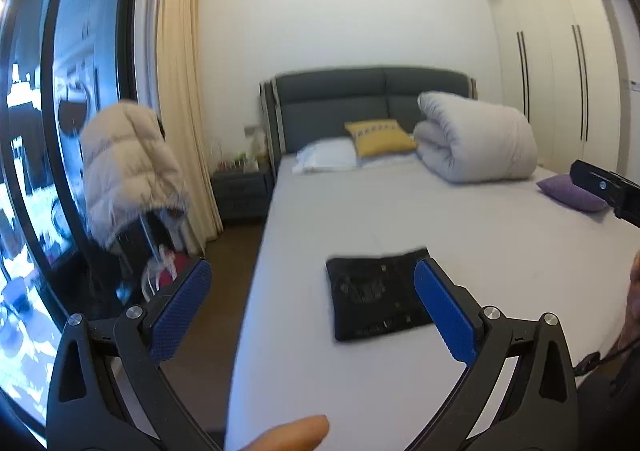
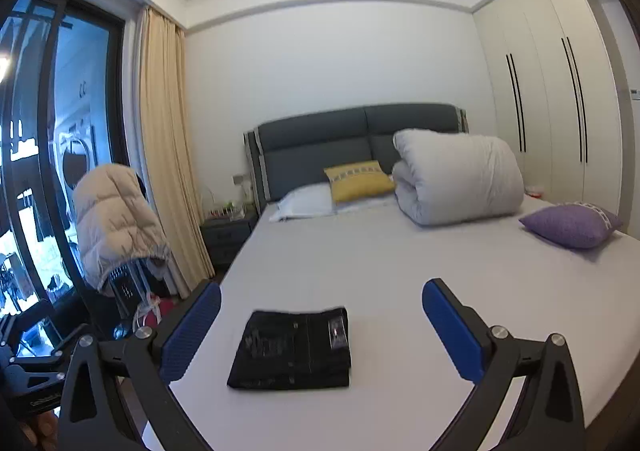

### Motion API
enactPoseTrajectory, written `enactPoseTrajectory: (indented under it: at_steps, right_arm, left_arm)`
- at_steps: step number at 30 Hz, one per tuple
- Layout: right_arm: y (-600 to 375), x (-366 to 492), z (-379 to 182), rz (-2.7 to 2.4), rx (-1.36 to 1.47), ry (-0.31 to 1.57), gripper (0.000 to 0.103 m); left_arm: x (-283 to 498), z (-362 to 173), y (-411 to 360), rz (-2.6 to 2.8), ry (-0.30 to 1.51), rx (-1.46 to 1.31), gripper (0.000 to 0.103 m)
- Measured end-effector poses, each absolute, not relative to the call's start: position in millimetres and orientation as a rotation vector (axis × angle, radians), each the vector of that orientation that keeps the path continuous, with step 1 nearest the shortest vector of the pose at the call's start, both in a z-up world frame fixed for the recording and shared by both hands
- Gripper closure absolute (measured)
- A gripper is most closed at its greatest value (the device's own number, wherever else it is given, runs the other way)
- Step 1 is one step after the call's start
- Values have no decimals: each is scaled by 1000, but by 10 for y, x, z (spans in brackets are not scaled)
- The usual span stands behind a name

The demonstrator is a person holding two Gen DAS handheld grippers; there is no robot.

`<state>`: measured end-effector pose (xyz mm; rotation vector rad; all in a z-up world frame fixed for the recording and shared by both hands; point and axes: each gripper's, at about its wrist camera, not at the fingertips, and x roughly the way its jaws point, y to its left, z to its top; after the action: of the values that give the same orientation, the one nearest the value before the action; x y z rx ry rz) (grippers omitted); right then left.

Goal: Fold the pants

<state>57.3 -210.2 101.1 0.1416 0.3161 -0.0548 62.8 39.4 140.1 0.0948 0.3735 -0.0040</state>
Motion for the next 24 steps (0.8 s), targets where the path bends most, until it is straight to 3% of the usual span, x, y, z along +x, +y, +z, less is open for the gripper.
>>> enactPoseTrajectory:
  at_steps: [8, 24]
  right_arm:
    - [-2019, 574, 815, -71, 155, 496, 0]
    - [-1895, 660, 596, -80, 144, 588, 0]
  left_arm:
    - [866, 1105, 297, -40, 585, 20, 0]
    - [1320, 598, 220, -39, 698, 8, 0]
